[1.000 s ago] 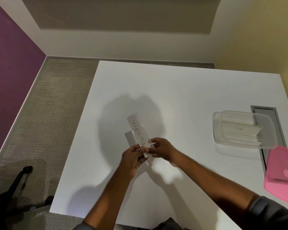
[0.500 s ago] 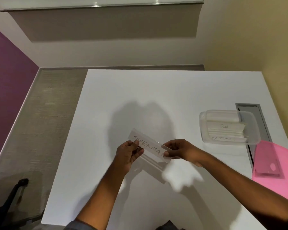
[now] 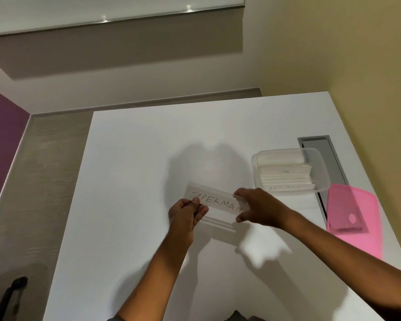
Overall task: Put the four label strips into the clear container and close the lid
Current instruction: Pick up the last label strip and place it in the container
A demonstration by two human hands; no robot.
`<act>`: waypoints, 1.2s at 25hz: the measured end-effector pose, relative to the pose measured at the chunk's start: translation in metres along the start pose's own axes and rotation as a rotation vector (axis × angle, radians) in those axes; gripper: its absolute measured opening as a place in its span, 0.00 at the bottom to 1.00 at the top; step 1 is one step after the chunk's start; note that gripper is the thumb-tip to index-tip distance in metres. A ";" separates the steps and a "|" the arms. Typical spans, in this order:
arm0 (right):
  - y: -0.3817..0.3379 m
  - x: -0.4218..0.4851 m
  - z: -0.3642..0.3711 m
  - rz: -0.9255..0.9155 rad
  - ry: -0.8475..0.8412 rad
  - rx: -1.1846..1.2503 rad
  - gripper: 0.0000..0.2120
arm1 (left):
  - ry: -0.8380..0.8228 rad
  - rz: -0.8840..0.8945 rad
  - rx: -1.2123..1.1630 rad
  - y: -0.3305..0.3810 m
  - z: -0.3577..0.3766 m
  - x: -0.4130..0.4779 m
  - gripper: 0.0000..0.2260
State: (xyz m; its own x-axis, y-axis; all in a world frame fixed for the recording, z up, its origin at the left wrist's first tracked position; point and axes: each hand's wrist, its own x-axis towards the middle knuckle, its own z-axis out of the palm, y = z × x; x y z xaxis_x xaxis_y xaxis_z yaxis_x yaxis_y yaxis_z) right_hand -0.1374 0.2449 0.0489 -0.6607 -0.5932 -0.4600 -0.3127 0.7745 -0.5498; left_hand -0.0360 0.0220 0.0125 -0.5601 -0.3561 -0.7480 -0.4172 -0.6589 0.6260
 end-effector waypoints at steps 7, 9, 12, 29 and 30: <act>0.037 -0.020 -0.019 -0.001 0.101 0.021 0.25 | -0.112 -0.017 -0.019 -0.013 0.038 -0.012 0.06; 0.045 -0.025 -0.024 -0.009 0.122 0.002 0.25 | -0.149 -0.023 -0.015 -0.017 0.048 -0.013 0.08; 0.059 -0.030 -0.034 -0.023 0.151 -0.007 0.22 | -0.203 -0.034 0.016 -0.020 0.060 -0.010 0.13; 0.143 -0.065 -0.101 -0.115 0.190 -0.026 0.21 | -0.568 0.586 1.640 0.030 0.159 0.014 0.31; 0.148 -0.067 -0.103 -0.119 0.190 -0.027 0.22 | -0.584 0.594 1.692 0.027 0.167 0.012 0.30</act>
State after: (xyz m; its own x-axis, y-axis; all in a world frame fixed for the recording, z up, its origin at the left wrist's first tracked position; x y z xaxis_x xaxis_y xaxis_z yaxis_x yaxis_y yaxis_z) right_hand -0.2096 0.4214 0.0699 -0.7337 -0.6311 -0.2518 -0.4126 0.7083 -0.5728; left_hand -0.1739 0.1107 0.0575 -0.8655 0.2176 -0.4511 -0.0709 0.8384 0.5405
